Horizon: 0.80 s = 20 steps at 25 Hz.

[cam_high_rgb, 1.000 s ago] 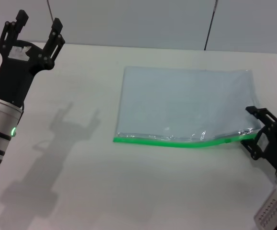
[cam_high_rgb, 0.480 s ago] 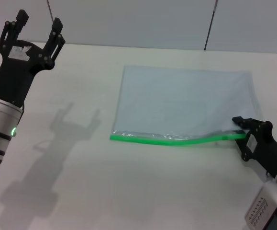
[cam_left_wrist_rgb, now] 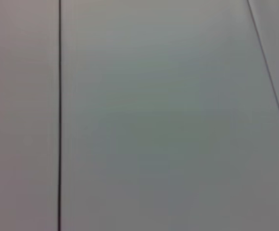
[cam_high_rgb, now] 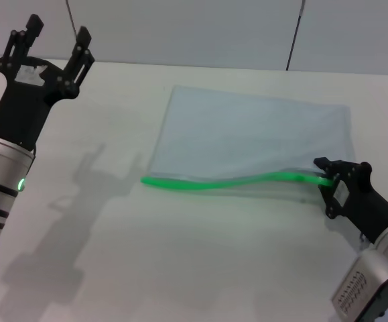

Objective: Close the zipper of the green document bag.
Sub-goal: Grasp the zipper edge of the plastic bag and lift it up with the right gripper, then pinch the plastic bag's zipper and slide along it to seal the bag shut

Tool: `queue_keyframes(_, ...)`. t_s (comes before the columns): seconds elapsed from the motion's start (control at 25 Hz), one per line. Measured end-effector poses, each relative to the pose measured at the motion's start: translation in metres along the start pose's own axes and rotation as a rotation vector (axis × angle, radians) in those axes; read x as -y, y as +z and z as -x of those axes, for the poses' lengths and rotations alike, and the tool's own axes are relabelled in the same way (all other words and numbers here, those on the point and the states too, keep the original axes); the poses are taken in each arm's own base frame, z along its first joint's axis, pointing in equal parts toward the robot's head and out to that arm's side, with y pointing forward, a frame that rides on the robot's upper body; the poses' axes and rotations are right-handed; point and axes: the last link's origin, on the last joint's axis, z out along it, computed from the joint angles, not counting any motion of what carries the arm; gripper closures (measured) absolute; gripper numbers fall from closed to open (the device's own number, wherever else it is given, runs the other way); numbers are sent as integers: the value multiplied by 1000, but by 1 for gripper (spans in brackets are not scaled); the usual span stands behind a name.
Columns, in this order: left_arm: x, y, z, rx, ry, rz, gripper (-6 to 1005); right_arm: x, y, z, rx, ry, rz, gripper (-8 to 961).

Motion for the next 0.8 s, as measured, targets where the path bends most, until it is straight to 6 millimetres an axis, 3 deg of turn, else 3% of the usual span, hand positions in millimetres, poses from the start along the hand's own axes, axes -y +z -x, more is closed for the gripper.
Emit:
queue_keyframes(0.4,-22,13,10,67,16,152,223,7,9,17,53,16,-18,902)
queue_keyframes(0.8,-66,22,25,155,144,480,224,21,25,33,110,23,-48,903)
